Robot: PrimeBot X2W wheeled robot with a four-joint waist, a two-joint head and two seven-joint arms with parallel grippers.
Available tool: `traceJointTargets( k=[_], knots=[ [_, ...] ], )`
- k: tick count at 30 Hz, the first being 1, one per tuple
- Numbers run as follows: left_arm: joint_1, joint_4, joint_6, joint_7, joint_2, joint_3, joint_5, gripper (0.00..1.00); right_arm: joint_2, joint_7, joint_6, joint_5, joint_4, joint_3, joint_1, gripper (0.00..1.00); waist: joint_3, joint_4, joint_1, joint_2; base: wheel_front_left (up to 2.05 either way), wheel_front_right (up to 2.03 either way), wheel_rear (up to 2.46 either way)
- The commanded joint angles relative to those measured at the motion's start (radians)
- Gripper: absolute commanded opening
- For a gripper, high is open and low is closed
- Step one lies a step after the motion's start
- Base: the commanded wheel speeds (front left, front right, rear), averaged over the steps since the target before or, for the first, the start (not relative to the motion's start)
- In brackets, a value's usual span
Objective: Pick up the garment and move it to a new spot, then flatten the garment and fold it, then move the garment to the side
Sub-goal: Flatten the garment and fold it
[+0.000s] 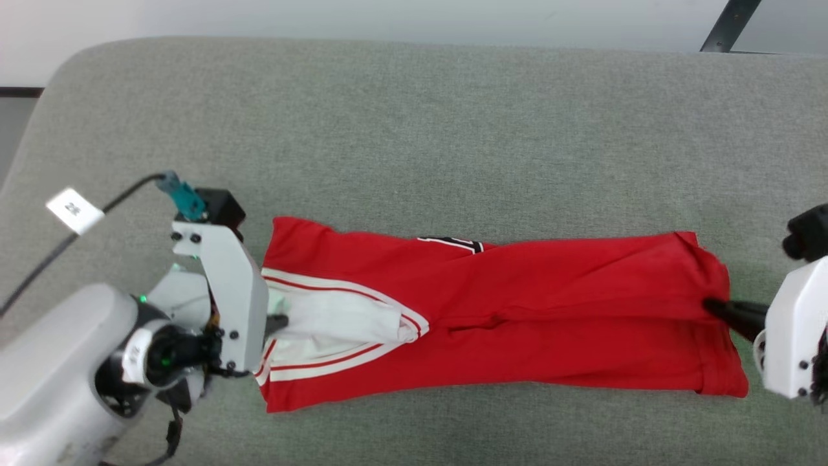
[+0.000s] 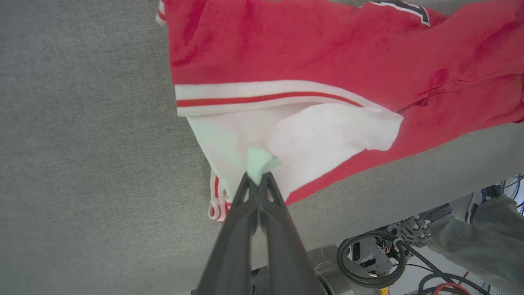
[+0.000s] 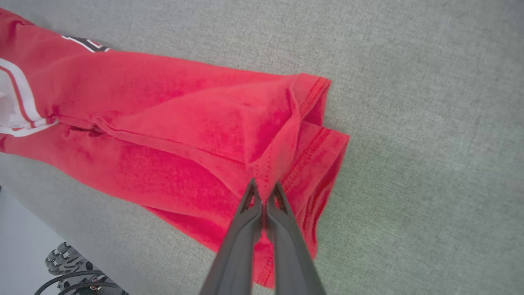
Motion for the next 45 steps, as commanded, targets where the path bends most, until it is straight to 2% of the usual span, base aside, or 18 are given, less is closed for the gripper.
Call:
traceJointTargets(
  k=[1,2,4,5,6,7,9,10,12,20,25,30,37,41,45],
  knots=[
    [0.023,0.005,0.012,0.002,-0.005,-0.007,-0.007,0.0,0.014,0.011,-0.001,-0.011,-0.002,-0.001,0.023,0.0,0.001,-0.005,0.0,-0.0001,0.0,0.0,0.0],
    [0.028,0.008,0.018,0.007,-0.009,-0.009,-0.011,0.0,0.021,0.013,-0.001,-0.012,-0.002,0.001,0.026,0.0,0.001,-0.008,0.0,-0.0001,0.0,0.0,0.0],
    [0.029,0.016,0.015,-0.002,-0.015,-0.009,-0.008,0.35,0.033,0.025,-0.001,-0.019,0.006,0.007,0.031,0.0,0.002,-0.013,0.0,-0.0001,0.0,0.0,0.0],
    [0.029,0.022,0.013,-0.006,-0.018,-0.007,-0.008,0.42,0.038,0.031,-0.001,-0.02,0.006,0.012,0.033,0.0,0.001,-0.016,0.0,-0.0001,0.0,0.0,0.0],
    [0.031,0.027,0.013,-0.009,-0.02,-0.005,-0.01,0.65,0.041,0.036,-0.001,-0.021,0.006,0.012,0.032,0.0,-0.001,-0.018,0.0,-0.0001,0.0,0.0,0.0],
    [0.028,0.031,0.011,-0.013,-0.017,-0.007,-0.002,1.0,0.043,0.041,-0.001,-0.029,0.009,0.013,0.03,0.0,-0.003,-0.021,0.0,-0.0001,0.0,0.0,0.0],
    [0.023,0.033,0.012,-0.016,-0.018,-0.003,-0.003,1.0,0.048,0.054,-0.001,-0.039,0.013,0.014,0.026,0.02,-0.01,-0.024,0.0,-0.0001,0.0,0.0,0.0],
    [0.021,0.032,0.014,-0.02,-0.018,0.0,-0.002,1.0,0.048,0.056,-0.001,-0.049,0.012,0.014,0.022,0.27,-0.014,-0.025,0.0,-0.0001,0.0,0.0,0.0],
    [0.017,0.031,0.017,-0.021,-0.013,0.001,0.005,1.0,0.044,0.06,-0.001,-0.058,0.005,0.018,0.017,1.0,-0.025,-0.023,0.0,-0.0001,0.0,0.0,0.0],
    [0.042,0.015,0.02,-0.05,0.0,0.009,0.014,1.0,0.054,0.042,-0.002,-0.07,-0.017,0.023,0.025,1.0,-0.081,-0.021,0.0,-0.0001,0.0,0.0,0.0],
    [0.086,0.002,0.0,-0.154,0.002,0.028,0.036,1.0,0.063,-0.053,-0.002,-0.078,-0.046,0.028,0.053,1.0,-0.126,-0.025,0.0,-0.0001,0.0,0.0,0.0],
    [0.16,-0.007,-0.037,-0.337,-0.012,0.066,0.069,1.0,0.064,-0.259,-0.001,-0.119,-0.066,0.055,0.086,1.0,-0.172,-0.039,0.0,-0.0001,0.0,0.0,0.0],
    [0.279,-0.005,-0.111,-0.662,-0.037,0.122,0.14,1.0,0.063,-0.575,-0.001,-0.179,-0.019,0.086,0.156,1.0,-0.224,-0.055,0.0,-0.0001,0.0,0.0,0.0],
    [0.347,0.019,-0.145,-0.831,-0.055,0.147,0.175,1.0,0.074,-0.683,-0.002,-0.196,0.022,0.078,0.201,1.0,-0.25,-0.059,0.0,-0.0001,0.0,0.0,0.0],
    [0.421,0.065,-0.169,-1.017,-0.067,0.182,0.214,1.0,0.073,-0.728,-0.001,-0.205,0.064,0.064,0.237,1.0,-0.264,-0.061,0.0,-0.0001,0.0,0.0,0.0]
  ],
)
